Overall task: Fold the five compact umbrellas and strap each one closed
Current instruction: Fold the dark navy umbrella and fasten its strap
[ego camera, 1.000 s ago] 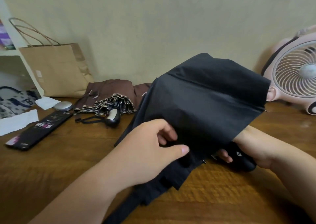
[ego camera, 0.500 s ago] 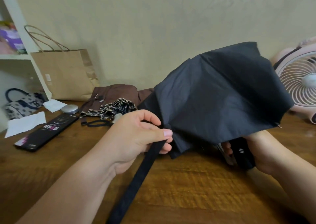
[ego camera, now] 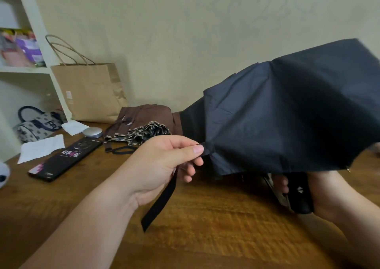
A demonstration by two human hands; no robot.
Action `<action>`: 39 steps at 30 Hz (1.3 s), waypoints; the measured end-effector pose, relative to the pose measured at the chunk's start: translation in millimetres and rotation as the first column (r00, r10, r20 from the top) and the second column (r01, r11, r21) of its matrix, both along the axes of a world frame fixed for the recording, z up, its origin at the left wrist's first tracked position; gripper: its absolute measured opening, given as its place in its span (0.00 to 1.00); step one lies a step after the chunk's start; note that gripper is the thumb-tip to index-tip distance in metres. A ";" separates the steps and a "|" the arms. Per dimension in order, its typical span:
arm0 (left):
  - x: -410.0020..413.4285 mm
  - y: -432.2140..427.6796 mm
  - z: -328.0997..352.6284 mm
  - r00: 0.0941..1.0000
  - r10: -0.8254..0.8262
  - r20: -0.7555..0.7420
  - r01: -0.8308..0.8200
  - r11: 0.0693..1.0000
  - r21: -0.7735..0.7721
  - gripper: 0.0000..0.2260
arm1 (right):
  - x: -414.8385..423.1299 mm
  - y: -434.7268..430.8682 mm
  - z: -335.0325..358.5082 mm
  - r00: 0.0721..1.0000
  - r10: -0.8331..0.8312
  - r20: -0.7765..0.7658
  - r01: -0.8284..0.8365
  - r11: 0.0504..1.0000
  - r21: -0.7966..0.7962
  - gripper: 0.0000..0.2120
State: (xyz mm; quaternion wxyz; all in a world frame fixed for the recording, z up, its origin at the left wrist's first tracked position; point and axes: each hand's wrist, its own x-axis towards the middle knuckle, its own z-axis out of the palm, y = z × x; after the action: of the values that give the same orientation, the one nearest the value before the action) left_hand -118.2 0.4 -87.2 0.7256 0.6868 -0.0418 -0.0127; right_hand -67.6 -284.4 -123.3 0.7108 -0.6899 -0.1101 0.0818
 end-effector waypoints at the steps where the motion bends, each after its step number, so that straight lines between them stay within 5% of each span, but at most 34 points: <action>1: -0.2 0.1 -0.3 1.000 -0.003 0.015 0.003 1.000 0.016 0.04 | -0.3 -3.0 1.2 0.999 0.023 -0.039 -0.023 1.000 0.001 0.16; 7: -0.4 -5.0 -6.1 0.998 -0.041 0.046 0.039 0.998 0.050 0.06 | -4.1 -12.7 7.4 0.968 0.206 -0.143 -0.209 0.978 -0.006 0.33; 14: 1.7 -19.5 -18.6 0.996 -0.026 0.091 0.029 0.999 -0.034 0.05 | -1.4 -13.7 6.0 0.791 0.559 -0.247 -0.515 0.827 0.224 0.22; 17: -1.7 -17.3 -14.0 0.992 -0.067 0.109 0.070 0.997 -0.027 0.03 | -3.9 -10.4 9.2 0.811 0.516 -0.276 -0.466 0.855 0.229 0.24; 20: -5.5 -15.6 -8.8 0.985 -0.114 0.126 0.119 0.992 -0.035 0.04 | -8.6 -10.7 11.8 0.910 0.337 -0.243 -0.322 0.941 0.098 0.29; 25: -9.4 -22.4 3.7 0.973 -0.180 0.143 0.210 0.950 -0.231 0.05 | -9.3 -12.8 31.9 0.987 0.104 0.126 -0.047 0.920 -0.389 0.24; 27: -6.8 -28.6 16.7 0.964 -0.198 0.176 0.242 0.928 -0.282 0.05 | -3.8 -8.6 53.8 0.946 0.104 0.306 0.067 0.863 -0.501 0.23; 30: 4.7 -39.8 48.5 0.940 -0.221 0.260 0.285 0.927 -0.242 0.03 | 18.3 -10.5 99.9 0.670 0.182 0.720 0.389 0.740 -0.548 0.14; 32: 10.5 -47.7 75.0 0.926 -0.205 0.317 0.286 0.929 -0.236 0.02 | 37.5 -21.7 135.5 0.628 0.211 0.749 0.537 0.579 -0.614 0.10; 35: 6.9 -54.9 97.8 0.913 -0.166 0.372 0.277 0.923 -0.268 0.04 | 55.6 -31.0 177.2 0.637 0.265 0.724 0.724 0.117 -0.680 0.14; 39: -20.3 -58.8 78.0 0.955 -0.105 0.278 0.202 0.916 -0.346 0.05 | 49.5 -9.5 178.1 0.571 0.299 0.765 0.785 0.074 -0.615 0.15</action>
State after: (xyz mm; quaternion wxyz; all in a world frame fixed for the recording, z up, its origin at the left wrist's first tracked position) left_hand -138.5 -58.4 -9.2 0.8275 0.5276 -0.1902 0.0262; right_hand -18.1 -293.9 54.8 -0.0497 -0.9339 -0.1705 -0.3103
